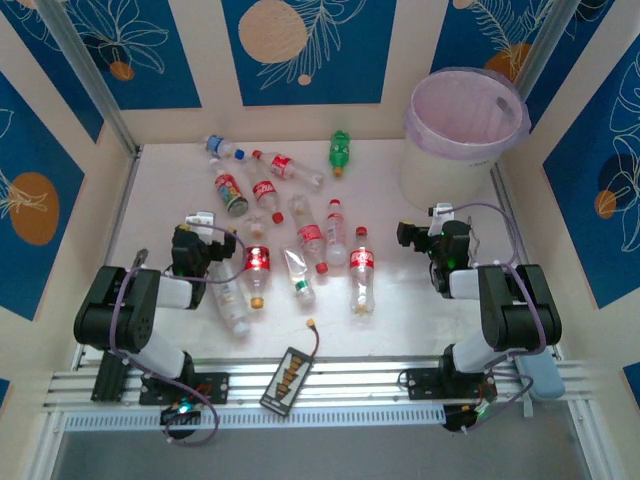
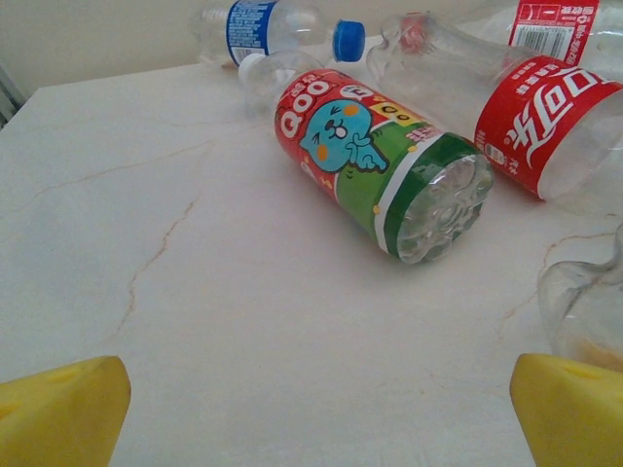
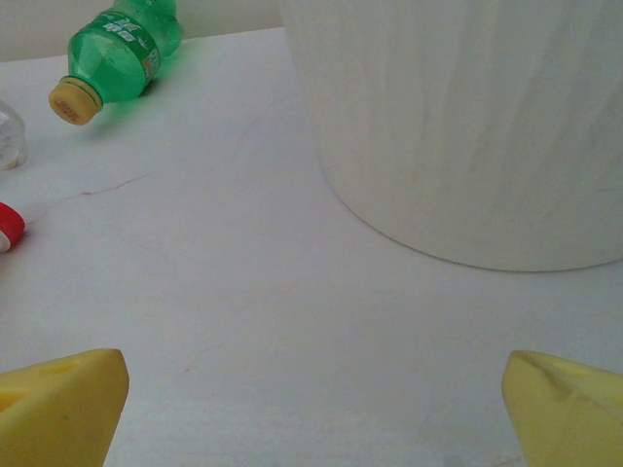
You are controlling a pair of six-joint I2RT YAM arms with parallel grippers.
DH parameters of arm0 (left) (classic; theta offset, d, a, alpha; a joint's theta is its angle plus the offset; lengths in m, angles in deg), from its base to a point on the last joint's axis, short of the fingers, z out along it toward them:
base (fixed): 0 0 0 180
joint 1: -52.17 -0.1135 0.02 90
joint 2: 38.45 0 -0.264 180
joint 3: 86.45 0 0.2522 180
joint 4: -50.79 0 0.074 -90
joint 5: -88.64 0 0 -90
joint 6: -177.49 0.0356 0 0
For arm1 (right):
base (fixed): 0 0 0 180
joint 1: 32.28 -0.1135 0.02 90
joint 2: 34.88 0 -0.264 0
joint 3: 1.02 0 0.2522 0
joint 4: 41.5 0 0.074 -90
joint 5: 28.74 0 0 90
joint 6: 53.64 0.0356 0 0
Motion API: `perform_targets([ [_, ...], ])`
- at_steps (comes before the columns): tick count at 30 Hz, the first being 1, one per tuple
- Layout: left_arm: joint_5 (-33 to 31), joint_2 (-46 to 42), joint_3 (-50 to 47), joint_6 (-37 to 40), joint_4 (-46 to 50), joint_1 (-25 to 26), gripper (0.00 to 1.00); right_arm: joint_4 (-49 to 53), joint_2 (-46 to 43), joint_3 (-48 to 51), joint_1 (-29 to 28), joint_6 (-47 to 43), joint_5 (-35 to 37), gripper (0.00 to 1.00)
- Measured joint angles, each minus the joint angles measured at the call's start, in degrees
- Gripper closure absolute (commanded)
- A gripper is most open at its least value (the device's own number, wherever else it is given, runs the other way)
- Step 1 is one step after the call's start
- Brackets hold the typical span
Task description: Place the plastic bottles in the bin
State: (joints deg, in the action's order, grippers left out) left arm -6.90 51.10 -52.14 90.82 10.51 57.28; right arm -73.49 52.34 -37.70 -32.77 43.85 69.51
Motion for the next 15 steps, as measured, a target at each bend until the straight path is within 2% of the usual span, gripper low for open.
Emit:
perform_targets([
  [11,0.9,-0.2,0.8,-0.2,1.9,-0.3,0.0,0.1,0.0,0.0,0.1,0.0,-0.4,0.01],
  [15,-0.1,-5.5,4.1,-0.5,12.3,-0.3,0.0,5.8,-1.1,-2.2,0.1,0.0,-0.3,0.01],
])
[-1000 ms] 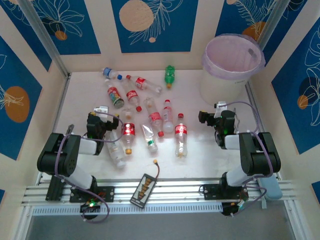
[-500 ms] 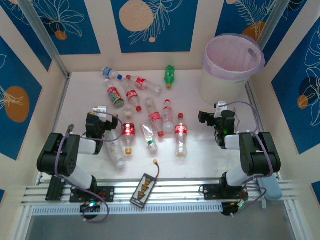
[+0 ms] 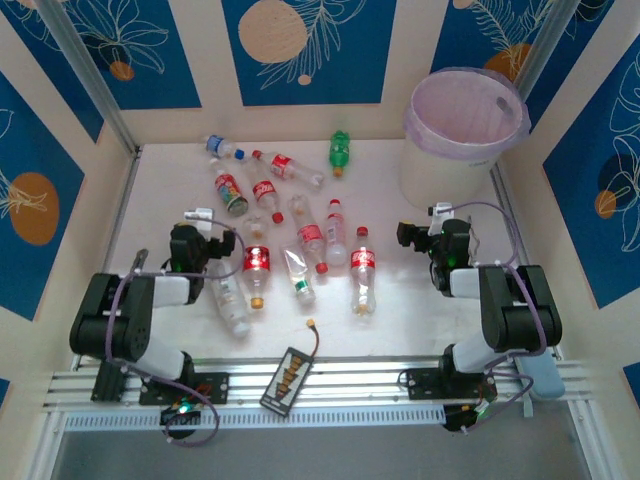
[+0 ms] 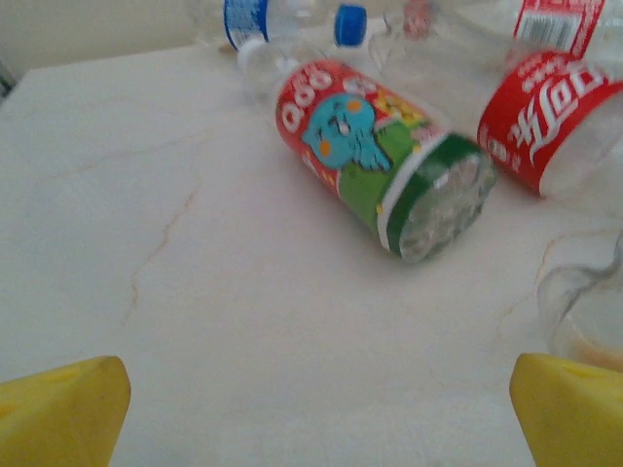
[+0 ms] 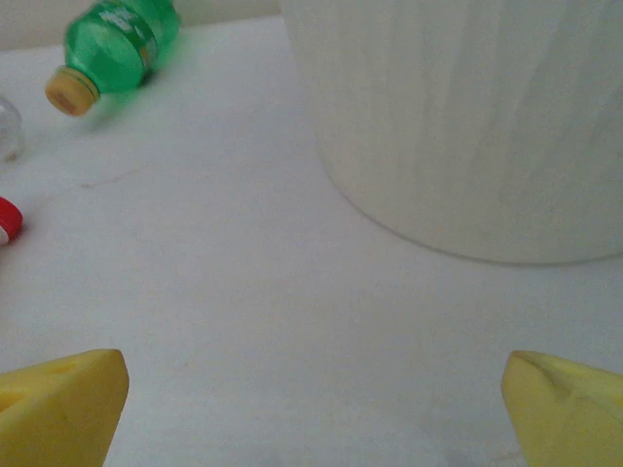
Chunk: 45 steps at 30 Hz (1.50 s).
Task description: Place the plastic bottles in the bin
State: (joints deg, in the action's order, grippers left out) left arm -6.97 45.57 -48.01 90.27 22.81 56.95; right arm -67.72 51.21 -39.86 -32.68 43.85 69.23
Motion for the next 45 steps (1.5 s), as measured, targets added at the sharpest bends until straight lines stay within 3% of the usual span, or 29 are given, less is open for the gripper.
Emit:
perform_targets([
  [4,-2.9,-11.3,5.2,-3.2,12.1,0.0,0.0,11.7,-5.7,-6.1,-1.0,-0.2,1.5,0.01],
  [10,-3.3,-22.5,23.0,-14.2,39.4,0.0,0.06,34.1,-16.9,-17.0,-6.8,0.6,6.3,0.01],
  [15,4.3,-28.3,28.7,-22.8,60.0,0.9,0.08,59.5,-18.9,-30.2,-10.8,5.7,5.9,0.01],
  [22,12.3,-37.7,26.3,-30.3,81.0,2.8,0.1,81.8,-19.9,-37.8,-12.9,10.9,1.6,0.01],
  [26,17.5,-39.2,21.6,-33.2,84.1,2.8,0.11,88.1,-19.8,-39.5,-14.6,12.0,-2.4,0.02],
  [32,20.6,-36.9,11.6,-37.5,81.5,2.8,0.16,94.1,-18.5,-45.4,-15.2,12.6,-7.2,0.03],
  [37,20.8,-33.1,8.7,-38.8,77.4,2.8,0.16,95.4,-20.3,-47.1,-15.2,12.6,-10.0,0.04],
  [42,20.8,-29.8,6.9,-39.7,72.7,2.8,0.07,95.1,-21.3,-47.2,-15.2,13.0,-12.4,0.05],
  [45,20.4,-27.6,5.6,-40.0,70.8,3.3,0.09,94.3,-21.5,-47.2,-15.2,13.5,-13.2,0.05],
])
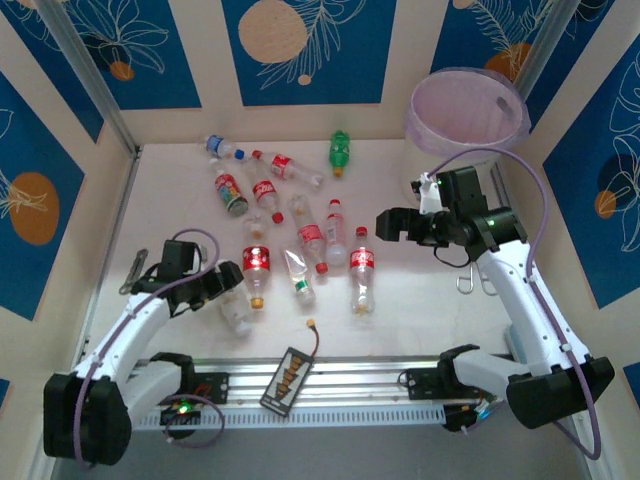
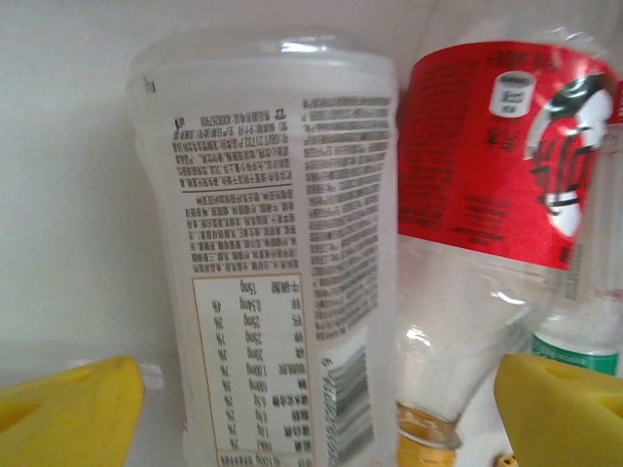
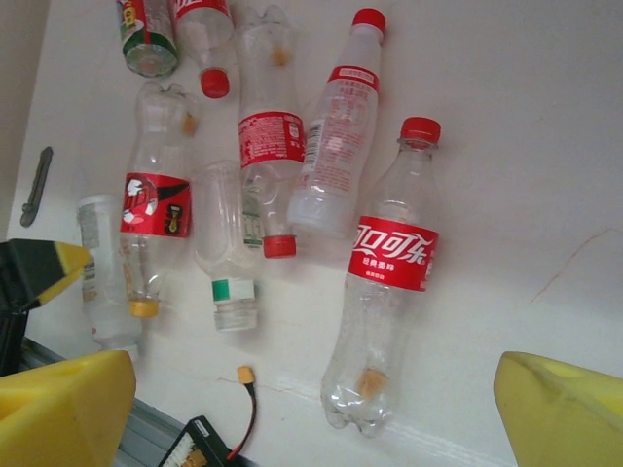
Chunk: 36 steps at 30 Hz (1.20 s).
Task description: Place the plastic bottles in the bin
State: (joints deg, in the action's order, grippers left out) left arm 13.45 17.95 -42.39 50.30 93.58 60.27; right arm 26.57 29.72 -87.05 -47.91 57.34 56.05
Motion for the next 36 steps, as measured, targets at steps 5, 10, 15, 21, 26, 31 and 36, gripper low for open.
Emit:
perform_targets([
  [5,-1.5,1.7,-1.8,-0.3,-3.3,0.3,0.17,-1.9,-1.9,0.0,0.0,0.9,-1.1,0.08],
  [10,-2.4,4.0,-3.4,-1.1,-8.0,0.5,0.23,-4.4,-4.6,1.6,-0.1,1.9,-1.3,0.08],
  [15,-3.5,5.2,-3.8,-1.6,-10.9,0.7,0.37,-5.6,-4.9,3.0,-1.1,2.1,-1.2,0.08],
  [21,-5.2,4.2,-3.8,-1.9,-12.0,0.7,0.42,-6.8,-5.2,4.9,-2.5,2.0,-0.9,0.09],
  [26,-5.9,1.3,-1.0,-1.0,-7.8,0.7,0.4,-7.1,-5.1,4.9,-5.7,0.9,-0.8,0.11],
  [31,-5.4,-2.3,7.7,0.0,-4.2,0.8,0.39,-8.3,-1.6,3.7,-13.4,-0.2,-1.0,0.11],
  [36,1.9,-3.0,10.0,-5.4,-10.6,0.8,0.4,-16.6,7.6,3.5,-21.5,1.2,-4.9,0.12],
])
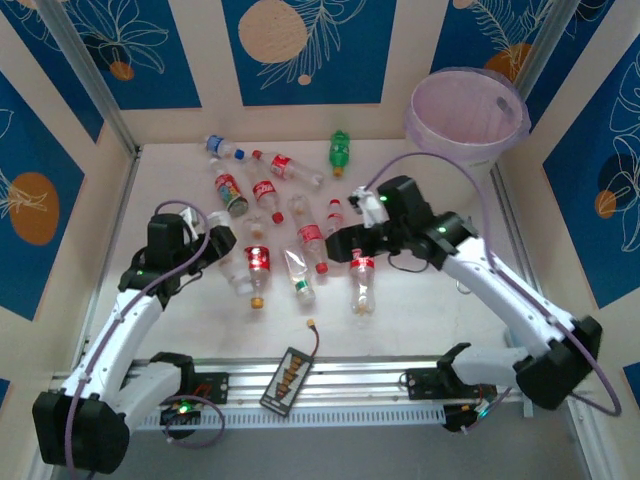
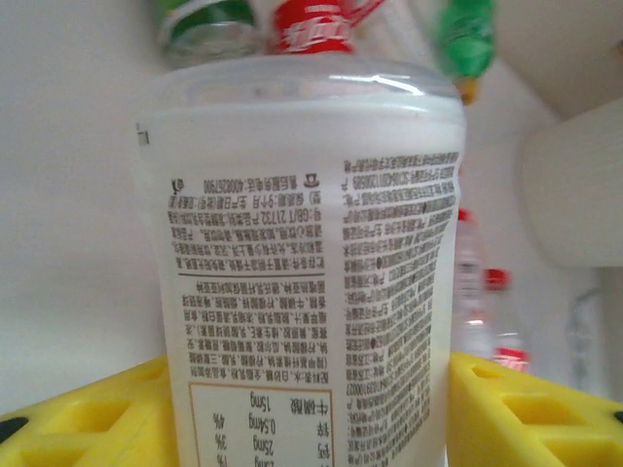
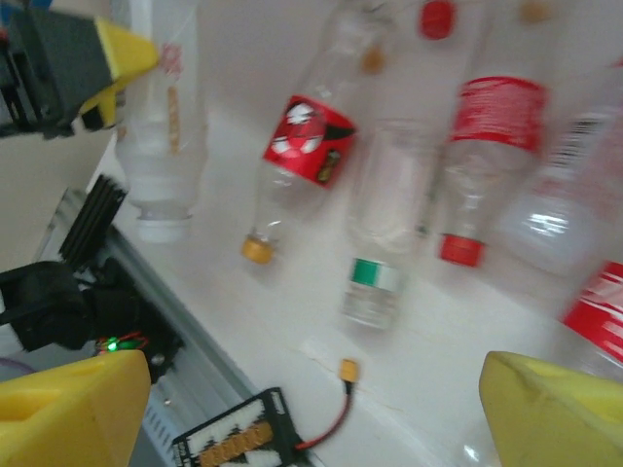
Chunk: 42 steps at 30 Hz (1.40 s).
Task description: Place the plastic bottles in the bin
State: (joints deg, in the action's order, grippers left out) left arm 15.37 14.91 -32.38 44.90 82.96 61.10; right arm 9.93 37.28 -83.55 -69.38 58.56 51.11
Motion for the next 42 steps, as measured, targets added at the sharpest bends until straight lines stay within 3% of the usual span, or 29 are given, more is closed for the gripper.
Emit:
perform_targets([
  [6,8.9,4.6,-4.3,-12.4,-15.7,0.9,0.38,-10.7,14.6,-3.1,-4.9,3.6,-6.4,0.12],
  [11,10.9,6.4,-4.4,-17.4,-21.9,2.5,0.38,-15.6,24.7,-9.3,-7.8,4.8,-7.3,0.13],
  [16,11.3,8.4,-3.8,-20.2,-26.6,3.6,0.39,-19.1,28.0,-11.5,-9.5,6.5,-9.2,0.18],
  [21,11.3,11.3,-3.1,-22.2,-30.2,5.1,0.39,-21.2,29.9,-12.1,-9.1,8.5,-10.1,0.28],
  [26,10.6,12.1,-3.1,-23.1,-32.6,5.7,0.35,-22.1,30.2,-12.1,-8.2,10.0,-11.2,0.44],
  [32,10.3,12.2,-2.4,-22.8,-32.9,6.0,0.0,-21.9,29.9,-12.1,-7.3,10.1,-11.7,0.45],
  [36,10.5,11.5,-0.5,-21.4,-31.5,5.0,0.0,-15.3,28.5,-13.8,-5.5,7.4,-9.2,0.45],
  [42,10.1,6.8,4.1,-14.0,-22.3,0.8,0.0,-0.8,23.1,-23.4,0.9,0.5,0.1,0.46],
])
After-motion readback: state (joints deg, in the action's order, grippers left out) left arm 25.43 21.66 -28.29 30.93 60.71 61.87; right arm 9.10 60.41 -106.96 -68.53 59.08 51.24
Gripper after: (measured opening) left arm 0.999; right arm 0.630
